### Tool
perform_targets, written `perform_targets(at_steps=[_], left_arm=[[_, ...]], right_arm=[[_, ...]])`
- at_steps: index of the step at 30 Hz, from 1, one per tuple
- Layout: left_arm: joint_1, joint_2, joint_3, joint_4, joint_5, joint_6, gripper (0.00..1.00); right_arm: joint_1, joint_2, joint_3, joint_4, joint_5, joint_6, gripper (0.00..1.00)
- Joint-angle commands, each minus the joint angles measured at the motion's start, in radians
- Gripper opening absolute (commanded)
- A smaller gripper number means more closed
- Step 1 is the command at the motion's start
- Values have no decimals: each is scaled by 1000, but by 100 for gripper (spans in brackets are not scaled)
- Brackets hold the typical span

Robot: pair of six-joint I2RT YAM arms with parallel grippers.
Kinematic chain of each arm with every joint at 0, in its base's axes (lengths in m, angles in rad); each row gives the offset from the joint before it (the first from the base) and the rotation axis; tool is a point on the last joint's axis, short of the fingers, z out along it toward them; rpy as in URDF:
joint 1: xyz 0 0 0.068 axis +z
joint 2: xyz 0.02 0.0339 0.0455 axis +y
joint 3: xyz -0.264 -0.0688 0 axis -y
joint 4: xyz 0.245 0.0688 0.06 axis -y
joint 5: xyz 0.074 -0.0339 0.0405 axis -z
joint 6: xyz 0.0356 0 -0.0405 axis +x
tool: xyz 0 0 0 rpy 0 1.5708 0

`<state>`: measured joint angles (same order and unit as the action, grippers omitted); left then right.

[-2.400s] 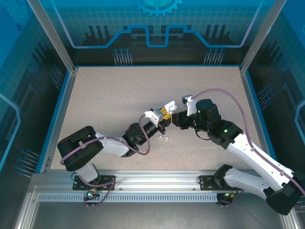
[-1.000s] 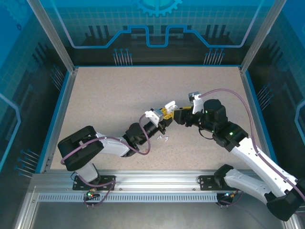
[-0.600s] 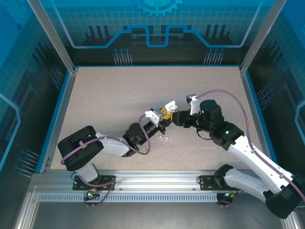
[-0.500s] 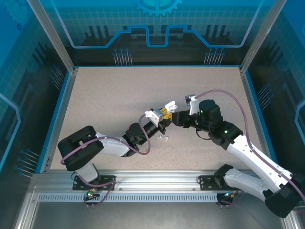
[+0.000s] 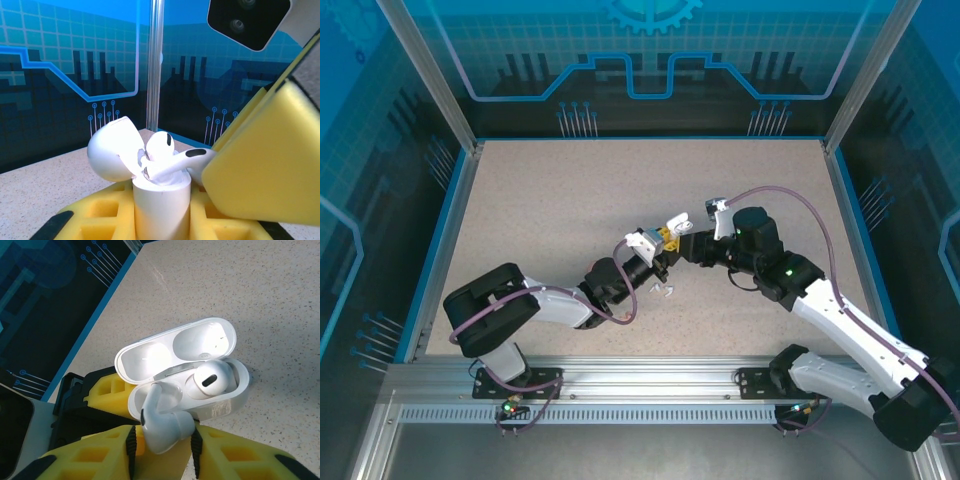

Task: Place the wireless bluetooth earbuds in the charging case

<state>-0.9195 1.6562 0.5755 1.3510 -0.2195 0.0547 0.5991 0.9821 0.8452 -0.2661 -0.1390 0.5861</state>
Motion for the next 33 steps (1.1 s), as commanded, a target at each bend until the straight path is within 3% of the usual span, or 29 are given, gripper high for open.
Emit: perform_targets(at_steps=[1, 11, 25, 33], left_arm=[[-6, 6, 23, 48, 24, 14, 0], [-6, 8, 12, 48, 72, 64, 0], [-5, 16, 1, 48, 186, 174, 0], [-6, 29, 6, 48, 194, 189, 0]], right_arm=[[-5, 1, 28, -24, 11, -8, 33], [-6, 11, 132, -177, 16, -64, 29], [-15, 150, 430, -681, -63, -237, 27], [-15, 197, 515, -770, -30, -269, 27]])
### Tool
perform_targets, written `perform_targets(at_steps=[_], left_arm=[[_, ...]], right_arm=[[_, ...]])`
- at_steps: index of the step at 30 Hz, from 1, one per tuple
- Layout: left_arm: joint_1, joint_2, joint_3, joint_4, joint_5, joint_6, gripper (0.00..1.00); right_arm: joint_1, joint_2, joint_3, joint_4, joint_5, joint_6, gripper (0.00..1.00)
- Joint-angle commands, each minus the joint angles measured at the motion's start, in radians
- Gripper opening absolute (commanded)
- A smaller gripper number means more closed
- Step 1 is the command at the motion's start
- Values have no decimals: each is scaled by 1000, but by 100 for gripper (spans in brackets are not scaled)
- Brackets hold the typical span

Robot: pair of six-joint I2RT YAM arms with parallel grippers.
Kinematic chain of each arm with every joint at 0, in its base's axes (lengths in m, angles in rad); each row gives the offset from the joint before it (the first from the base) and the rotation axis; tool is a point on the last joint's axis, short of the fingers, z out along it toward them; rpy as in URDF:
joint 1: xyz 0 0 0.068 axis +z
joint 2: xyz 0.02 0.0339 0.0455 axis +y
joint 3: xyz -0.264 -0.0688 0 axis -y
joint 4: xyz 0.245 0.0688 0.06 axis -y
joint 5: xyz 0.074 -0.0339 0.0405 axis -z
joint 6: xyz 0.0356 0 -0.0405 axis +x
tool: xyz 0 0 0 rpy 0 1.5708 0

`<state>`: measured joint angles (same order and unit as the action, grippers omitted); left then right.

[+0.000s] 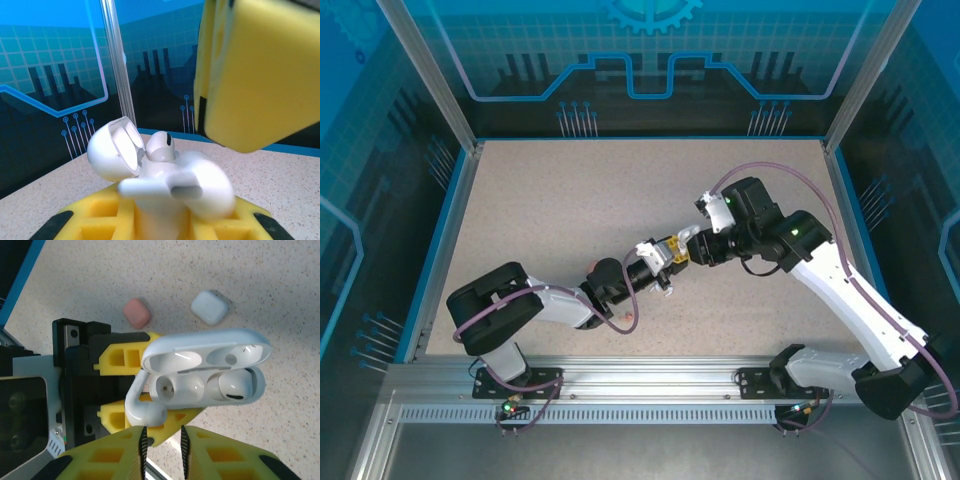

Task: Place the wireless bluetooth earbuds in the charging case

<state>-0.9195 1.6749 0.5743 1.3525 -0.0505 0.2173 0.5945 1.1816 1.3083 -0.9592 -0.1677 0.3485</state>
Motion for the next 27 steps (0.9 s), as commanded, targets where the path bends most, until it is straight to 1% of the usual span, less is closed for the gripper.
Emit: perform_targets(at_steps=[1, 8, 13, 17, 22, 27], left_arm=[[-6, 13, 8, 47, 26, 27, 0], [-5, 24, 13, 46, 11, 14, 0], [-6, 21, 13, 46, -8, 6, 0], [-6, 17, 18, 46, -15, -16, 0], [-8, 9, 21, 47, -27, -45, 0], [-7, 14, 29, 47, -32, -63, 0]], right_arm=[[-10, -5, 54, -75, 5, -30, 27], [-13, -41, 29, -24, 22, -5, 28], [-13, -92, -9, 18, -18, -9, 33], [-8, -141, -102, 112, -45, 5, 38], [5, -222, -215, 248, -16, 24, 42], [22, -234, -247, 289, 10, 29, 45]])
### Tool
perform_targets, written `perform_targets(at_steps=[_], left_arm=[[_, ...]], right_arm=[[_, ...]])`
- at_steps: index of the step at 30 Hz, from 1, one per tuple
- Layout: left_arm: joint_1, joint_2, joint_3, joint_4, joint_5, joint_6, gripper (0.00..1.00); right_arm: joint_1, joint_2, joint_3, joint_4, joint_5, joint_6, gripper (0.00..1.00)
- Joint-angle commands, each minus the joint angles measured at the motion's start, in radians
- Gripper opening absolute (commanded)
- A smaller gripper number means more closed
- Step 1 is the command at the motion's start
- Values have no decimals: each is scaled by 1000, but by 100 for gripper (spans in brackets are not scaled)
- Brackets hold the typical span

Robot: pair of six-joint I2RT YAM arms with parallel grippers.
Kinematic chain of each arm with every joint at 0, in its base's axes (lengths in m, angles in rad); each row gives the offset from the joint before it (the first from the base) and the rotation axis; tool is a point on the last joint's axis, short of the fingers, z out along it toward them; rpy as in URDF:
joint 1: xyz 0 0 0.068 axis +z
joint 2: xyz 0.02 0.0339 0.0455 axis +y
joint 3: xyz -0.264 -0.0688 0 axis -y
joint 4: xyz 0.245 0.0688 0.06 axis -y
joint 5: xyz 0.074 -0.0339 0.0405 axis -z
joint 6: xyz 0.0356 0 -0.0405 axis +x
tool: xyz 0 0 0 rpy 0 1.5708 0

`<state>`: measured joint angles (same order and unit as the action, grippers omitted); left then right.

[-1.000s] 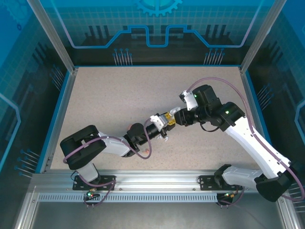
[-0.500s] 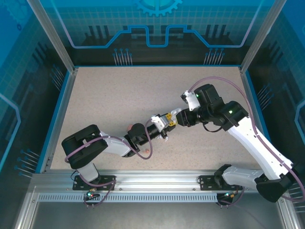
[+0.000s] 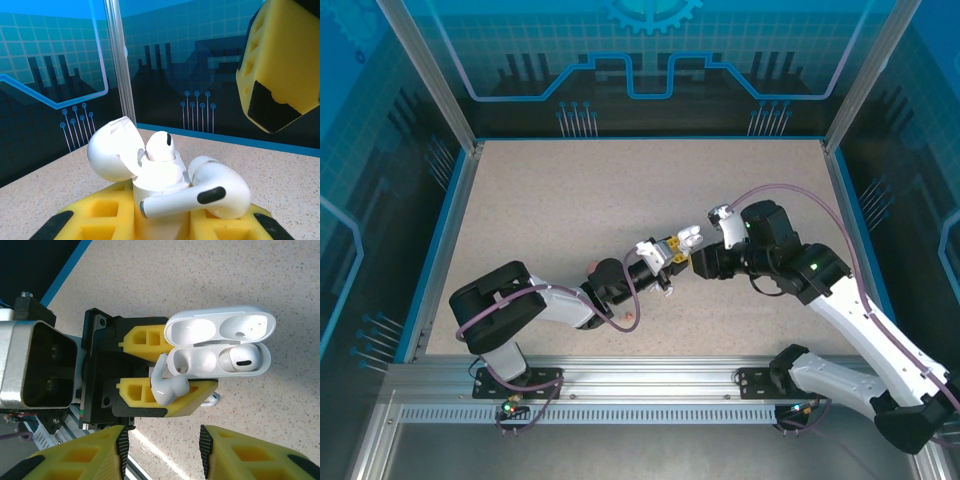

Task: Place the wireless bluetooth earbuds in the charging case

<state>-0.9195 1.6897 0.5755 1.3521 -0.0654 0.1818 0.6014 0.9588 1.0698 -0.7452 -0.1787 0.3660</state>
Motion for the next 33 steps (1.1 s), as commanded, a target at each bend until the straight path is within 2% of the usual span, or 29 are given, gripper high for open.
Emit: perform_targets(at_steps=[1, 18, 33], left_arm=[[-7, 1, 29, 47, -20, -31, 0], [-8, 7, 30, 47, -24, -41, 0], [-7, 5, 32, 47, -24, -47, 0]], right_arm=[[21, -5, -7, 73, 33, 11, 45], [105, 100, 67, 60, 181, -48, 46], [114, 137, 76, 61, 165, -70, 47]])
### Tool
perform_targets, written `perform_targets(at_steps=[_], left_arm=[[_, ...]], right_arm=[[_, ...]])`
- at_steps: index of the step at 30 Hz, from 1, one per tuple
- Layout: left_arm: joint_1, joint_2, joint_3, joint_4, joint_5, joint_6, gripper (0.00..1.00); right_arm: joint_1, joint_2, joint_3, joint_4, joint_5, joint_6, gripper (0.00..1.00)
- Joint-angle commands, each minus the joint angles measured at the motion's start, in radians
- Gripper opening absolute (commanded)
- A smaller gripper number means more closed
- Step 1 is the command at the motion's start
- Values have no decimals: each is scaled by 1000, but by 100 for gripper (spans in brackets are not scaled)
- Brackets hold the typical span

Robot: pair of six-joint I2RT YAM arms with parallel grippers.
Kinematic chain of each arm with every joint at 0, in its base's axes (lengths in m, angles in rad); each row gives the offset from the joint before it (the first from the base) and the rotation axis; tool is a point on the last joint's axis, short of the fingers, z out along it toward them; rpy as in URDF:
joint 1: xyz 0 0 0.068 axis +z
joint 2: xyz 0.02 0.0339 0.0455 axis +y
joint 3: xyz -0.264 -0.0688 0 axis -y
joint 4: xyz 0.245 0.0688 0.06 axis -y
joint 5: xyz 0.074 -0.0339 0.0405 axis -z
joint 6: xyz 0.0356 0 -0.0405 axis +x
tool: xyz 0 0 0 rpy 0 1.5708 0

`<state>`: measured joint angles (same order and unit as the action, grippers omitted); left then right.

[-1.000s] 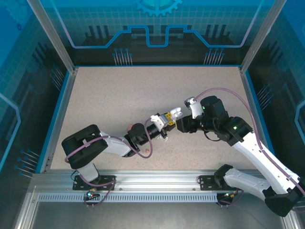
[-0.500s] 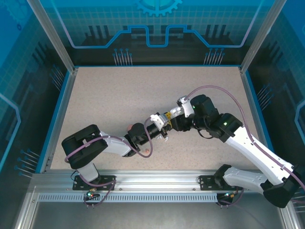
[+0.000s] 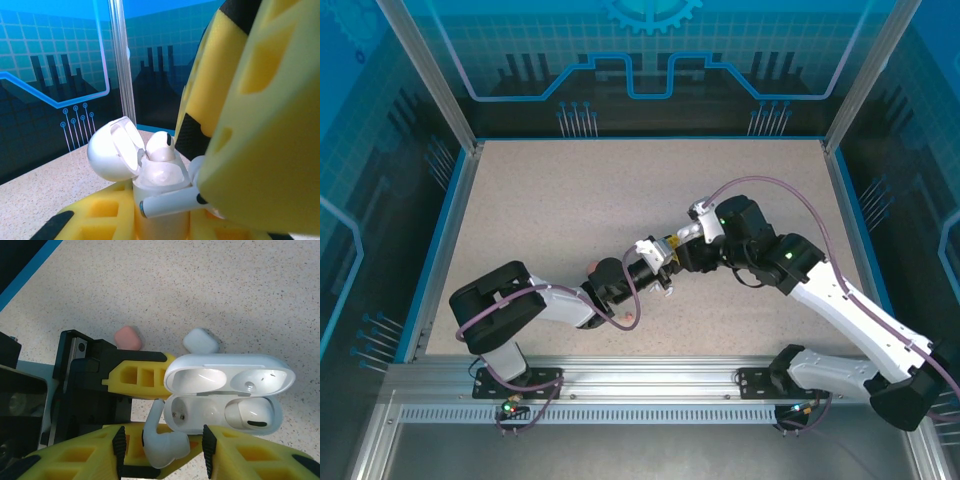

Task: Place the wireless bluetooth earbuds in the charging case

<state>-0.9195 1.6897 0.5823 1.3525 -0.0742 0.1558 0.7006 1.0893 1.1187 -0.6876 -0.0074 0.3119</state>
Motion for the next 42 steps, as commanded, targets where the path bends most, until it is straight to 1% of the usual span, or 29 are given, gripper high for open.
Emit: perform_targets(at_steps=[1, 7, 11, 16, 23, 27, 30, 34, 39, 42], left_arm=[[-8, 5, 25, 46, -15, -21, 0], [-8, 6, 25, 46, -17, -24, 0], [-7, 7, 26, 46, -17, -24, 0], [-7, 7, 27, 47, -18, -24, 0], [-8, 7, 25, 46, -15, -16, 0], [-8, 6, 25, 46, -8, -12, 0], [-8, 7, 21, 46, 5, 2, 0], [-8, 1, 13, 46, 11, 28, 0], [-9, 0, 10, 47, 49, 49, 0], [-10, 4, 8, 46, 68, 60, 0]], right_arm=[[15, 10, 27, 2, -4, -14, 47], [20, 18, 21, -5, 3, -17, 46], [21, 15, 18, -8, 7, -16, 43], [21, 13, 24, -15, 8, -15, 36], [16, 12, 52, -39, 7, -7, 31], [3, 11, 66, -55, -8, 8, 31], [-20, 7, 86, -78, -37, 31, 30], [-61, 11, 130, -156, -87, 58, 30], [-129, 29, 153, -230, -214, 97, 30], [-142, 49, 176, -280, -225, 94, 29]])
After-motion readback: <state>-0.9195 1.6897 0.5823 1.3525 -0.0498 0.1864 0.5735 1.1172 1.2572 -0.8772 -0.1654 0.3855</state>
